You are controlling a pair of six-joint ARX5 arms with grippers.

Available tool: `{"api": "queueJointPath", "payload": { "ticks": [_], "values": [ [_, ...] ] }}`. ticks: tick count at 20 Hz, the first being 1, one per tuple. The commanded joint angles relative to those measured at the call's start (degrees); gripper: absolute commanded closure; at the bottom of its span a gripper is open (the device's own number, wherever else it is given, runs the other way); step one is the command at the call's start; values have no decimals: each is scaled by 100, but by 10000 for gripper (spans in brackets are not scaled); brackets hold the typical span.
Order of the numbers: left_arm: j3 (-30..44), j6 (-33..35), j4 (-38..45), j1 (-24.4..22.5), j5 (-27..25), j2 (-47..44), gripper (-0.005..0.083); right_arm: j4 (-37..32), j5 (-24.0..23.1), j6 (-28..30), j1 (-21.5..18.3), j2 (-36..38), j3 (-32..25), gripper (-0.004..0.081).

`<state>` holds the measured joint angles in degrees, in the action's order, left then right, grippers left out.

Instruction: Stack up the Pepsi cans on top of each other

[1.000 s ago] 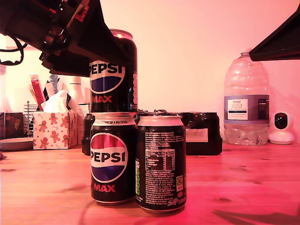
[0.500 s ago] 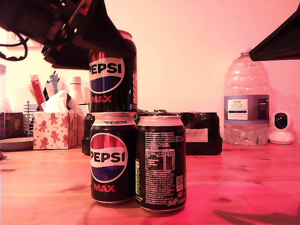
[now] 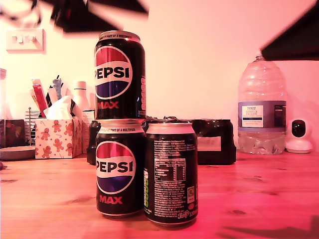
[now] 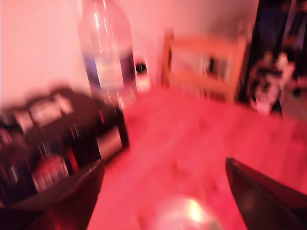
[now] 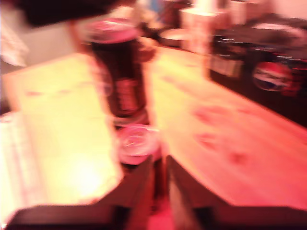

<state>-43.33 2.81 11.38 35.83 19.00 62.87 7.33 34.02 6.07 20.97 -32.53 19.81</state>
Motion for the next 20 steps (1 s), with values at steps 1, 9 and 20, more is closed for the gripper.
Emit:
{"api": "queueJointPath", "payload": {
  "ticks": [1,9,20],
  "values": [
    [-122,33,63,-11,4,-140,38,-66,-125,-173,157,-31,-63,62],
    [-136,175,-894,-452,-131,-726,38,35,-566,-173,820,-210,-63,61],
    [846,170,-1351,-1012,-146,-1768,39,-1222,-1174,-184,1165,-892,-511,62]
  ]
}}
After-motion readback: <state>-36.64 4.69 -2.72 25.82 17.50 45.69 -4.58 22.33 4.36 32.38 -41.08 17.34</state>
